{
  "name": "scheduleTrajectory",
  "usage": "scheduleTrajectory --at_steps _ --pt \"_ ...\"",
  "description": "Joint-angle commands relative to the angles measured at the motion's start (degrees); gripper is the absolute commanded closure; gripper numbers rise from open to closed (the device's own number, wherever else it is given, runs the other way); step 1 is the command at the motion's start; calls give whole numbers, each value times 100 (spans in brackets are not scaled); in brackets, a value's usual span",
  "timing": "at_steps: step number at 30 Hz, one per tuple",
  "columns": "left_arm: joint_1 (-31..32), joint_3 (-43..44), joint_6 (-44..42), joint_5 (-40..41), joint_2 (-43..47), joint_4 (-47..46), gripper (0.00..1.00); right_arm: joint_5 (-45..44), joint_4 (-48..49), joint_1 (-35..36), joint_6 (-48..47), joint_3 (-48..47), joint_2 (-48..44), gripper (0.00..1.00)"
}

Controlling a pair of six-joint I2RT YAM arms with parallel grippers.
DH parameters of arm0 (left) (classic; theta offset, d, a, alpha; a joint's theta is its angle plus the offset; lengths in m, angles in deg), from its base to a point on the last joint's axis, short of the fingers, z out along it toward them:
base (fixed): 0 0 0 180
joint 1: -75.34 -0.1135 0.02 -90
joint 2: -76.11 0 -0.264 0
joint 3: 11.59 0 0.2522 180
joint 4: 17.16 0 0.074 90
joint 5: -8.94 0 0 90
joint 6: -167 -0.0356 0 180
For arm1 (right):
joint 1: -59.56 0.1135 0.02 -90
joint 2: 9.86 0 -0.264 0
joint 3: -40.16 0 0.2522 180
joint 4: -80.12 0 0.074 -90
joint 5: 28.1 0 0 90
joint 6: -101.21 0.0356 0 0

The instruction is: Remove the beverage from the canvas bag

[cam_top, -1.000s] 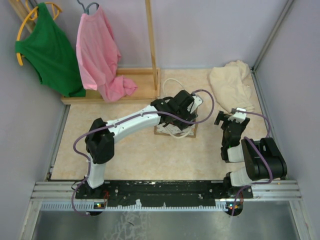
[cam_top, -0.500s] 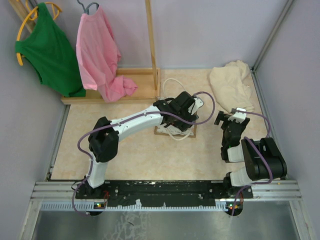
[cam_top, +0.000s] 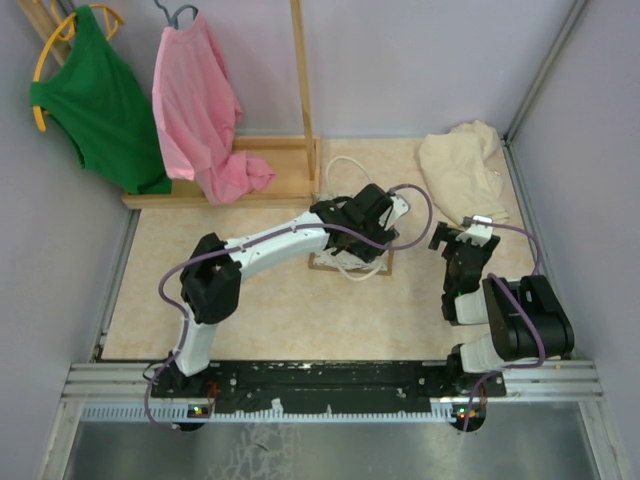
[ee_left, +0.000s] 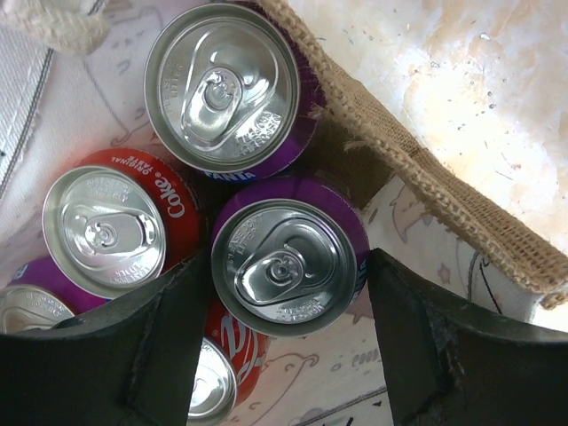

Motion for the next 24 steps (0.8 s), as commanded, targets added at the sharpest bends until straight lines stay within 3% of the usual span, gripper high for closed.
scheduleTrajectory --at_steps 1,16,21,24 --pt "-19 119 -145 65 -375 -194 26 -98 249 50 -65 -78 12 1" --pt "-124 199 -27 -168 -694 31 32 -102 253 52 -62 -78 8 1" --pt "-123 285 12 -148 -760 202 20 -97 249 52 -64 -78 10 1" --pt "-125 230 3 -148 -691 155 6 -102 249 47 -63 -78 11 1"
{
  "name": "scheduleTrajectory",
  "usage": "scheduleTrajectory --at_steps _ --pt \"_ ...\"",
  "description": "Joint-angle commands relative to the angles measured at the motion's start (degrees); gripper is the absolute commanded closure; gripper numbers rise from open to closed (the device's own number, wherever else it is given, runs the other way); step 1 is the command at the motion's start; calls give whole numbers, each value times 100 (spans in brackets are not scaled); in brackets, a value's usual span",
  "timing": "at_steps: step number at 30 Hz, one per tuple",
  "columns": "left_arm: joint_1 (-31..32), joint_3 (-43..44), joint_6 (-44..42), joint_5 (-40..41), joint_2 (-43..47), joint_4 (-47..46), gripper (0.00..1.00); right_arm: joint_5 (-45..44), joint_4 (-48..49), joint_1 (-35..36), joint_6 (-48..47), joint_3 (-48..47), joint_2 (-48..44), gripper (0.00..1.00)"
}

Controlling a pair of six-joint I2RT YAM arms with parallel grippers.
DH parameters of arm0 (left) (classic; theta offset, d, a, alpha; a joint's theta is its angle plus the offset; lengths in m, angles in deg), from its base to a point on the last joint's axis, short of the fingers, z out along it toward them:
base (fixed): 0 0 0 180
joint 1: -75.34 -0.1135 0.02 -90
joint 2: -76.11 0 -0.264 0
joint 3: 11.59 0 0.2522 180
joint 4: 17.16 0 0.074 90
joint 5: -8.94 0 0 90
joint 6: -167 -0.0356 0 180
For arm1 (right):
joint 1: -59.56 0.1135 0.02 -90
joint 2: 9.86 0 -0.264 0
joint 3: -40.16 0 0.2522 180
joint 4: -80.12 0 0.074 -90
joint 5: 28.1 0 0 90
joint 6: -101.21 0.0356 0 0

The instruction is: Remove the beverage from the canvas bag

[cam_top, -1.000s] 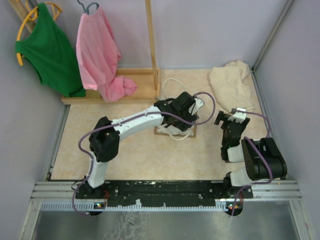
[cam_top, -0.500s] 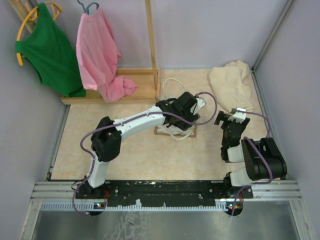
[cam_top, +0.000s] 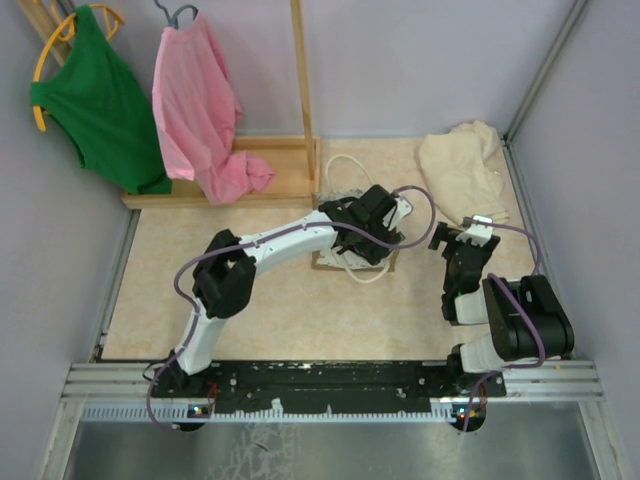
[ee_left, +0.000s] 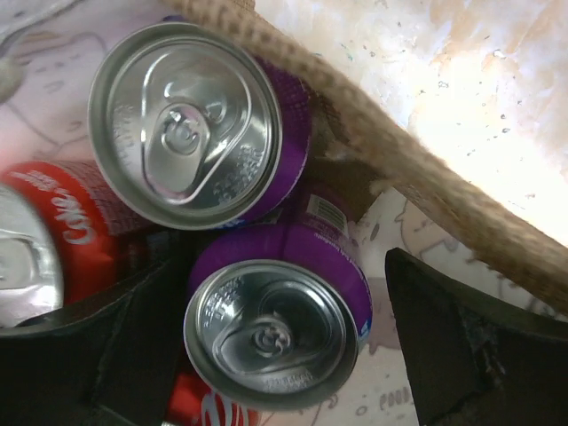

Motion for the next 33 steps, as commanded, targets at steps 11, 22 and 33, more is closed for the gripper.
scheduleTrajectory --at_steps 11,22,33 --pt "-42 -278 -35 40 -15 -90 19 -97 249 52 -59 -78 12 1" --pt "-48 -308 -114 97 189 -97 100 -102 249 51 -63 -78 10 1" --pt "-48 -333 -326 443 946 -136 100 -98 249 52 -69 -78 12 1"
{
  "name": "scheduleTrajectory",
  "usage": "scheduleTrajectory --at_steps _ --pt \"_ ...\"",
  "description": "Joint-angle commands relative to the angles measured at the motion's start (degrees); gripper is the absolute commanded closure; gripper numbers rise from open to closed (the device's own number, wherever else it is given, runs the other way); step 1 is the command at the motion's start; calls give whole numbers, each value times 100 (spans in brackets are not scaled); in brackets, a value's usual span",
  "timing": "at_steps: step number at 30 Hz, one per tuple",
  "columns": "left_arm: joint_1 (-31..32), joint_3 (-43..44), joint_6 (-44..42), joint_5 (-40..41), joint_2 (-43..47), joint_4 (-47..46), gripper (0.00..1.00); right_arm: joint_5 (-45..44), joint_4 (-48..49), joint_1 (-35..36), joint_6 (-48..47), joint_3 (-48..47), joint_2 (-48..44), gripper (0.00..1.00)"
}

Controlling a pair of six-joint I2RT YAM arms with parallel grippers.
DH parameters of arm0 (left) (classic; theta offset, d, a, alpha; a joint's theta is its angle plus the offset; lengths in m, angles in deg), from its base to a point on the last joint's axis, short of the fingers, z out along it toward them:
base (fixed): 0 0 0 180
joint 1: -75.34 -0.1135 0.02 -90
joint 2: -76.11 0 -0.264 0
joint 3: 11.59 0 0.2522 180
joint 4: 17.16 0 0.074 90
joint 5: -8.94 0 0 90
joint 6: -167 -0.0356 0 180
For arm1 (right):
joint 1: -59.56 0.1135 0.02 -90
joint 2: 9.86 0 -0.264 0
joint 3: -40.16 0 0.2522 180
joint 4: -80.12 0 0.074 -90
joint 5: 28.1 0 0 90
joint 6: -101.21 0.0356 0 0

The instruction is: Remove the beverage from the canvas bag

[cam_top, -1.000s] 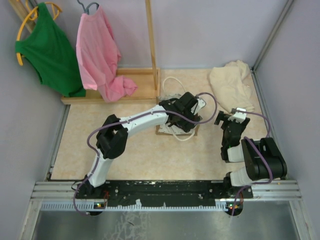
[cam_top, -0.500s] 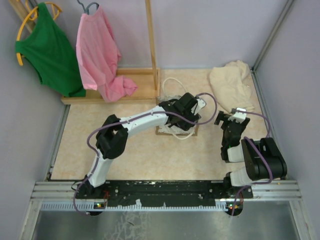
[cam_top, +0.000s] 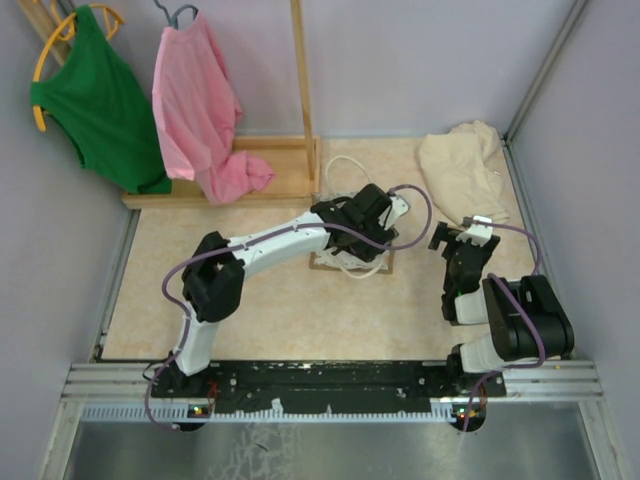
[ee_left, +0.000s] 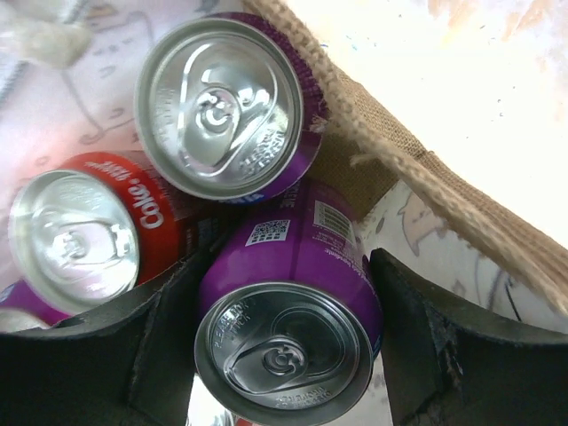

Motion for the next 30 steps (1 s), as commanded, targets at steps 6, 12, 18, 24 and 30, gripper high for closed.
scheduleTrajectory --at_steps 6,12,18,24,30 --pt "-36 73 -253 421 712 -28 100 -99 250 47 -63 -78 10 1" --pt "-35 174 -270 392 837 112 100 -98 250 52 -60 -78 10 1" --pt "-31 567 -424 365 868 458 100 -100 251 52 -66 -78 10 1" --pt "-36 1082 -658 425 726 782 100 -98 251 47 -60 -78 10 1" --pt "-112 1811 -913 505 497 1125 100 -96 251 52 -61 -78 10 1"
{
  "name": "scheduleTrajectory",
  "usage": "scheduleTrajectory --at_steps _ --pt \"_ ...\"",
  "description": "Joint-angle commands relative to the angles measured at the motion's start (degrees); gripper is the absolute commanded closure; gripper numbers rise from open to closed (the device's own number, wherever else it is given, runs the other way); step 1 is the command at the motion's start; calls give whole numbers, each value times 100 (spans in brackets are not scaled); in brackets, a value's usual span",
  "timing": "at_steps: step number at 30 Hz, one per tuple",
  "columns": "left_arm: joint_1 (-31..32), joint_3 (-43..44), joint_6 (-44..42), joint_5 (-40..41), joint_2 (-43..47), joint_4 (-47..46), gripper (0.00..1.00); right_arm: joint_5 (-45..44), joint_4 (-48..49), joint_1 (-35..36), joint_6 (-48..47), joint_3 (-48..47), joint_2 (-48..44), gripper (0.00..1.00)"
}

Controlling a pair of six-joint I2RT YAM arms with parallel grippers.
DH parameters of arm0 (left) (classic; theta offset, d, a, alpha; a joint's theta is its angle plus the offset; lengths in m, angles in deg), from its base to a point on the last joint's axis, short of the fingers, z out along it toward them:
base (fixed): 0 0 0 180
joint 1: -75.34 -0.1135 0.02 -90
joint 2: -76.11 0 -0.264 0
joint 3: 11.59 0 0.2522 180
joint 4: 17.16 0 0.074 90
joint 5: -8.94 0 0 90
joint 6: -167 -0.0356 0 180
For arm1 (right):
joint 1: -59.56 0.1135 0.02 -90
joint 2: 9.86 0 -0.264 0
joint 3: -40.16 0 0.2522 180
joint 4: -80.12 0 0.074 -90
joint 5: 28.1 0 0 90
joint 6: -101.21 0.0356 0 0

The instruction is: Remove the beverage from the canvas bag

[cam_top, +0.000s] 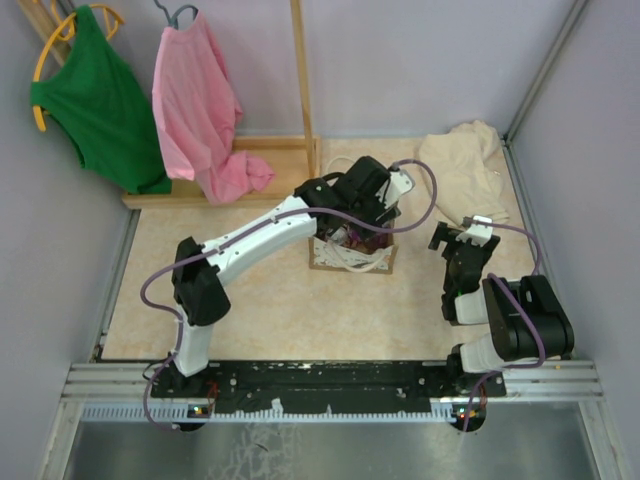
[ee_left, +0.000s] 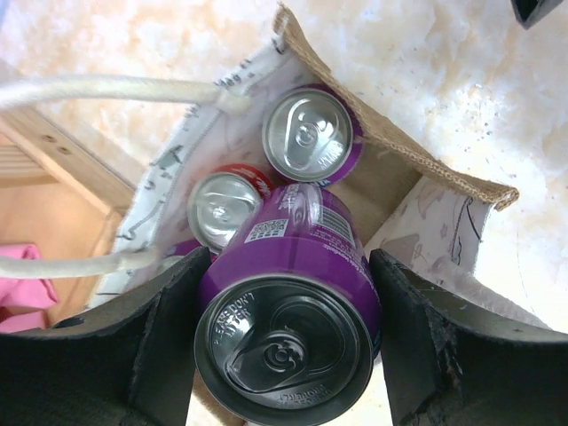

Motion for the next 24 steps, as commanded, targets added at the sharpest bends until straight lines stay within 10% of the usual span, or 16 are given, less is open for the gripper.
scheduleTrajectory --at_steps 1,24 --pt "-152 822 -382 276 -24 178 100 -97 249 47 -61 -78 10 1" --pt "-1260 1352 -197 -104 468 671 100 -98 249 52 -64 -78 10 1"
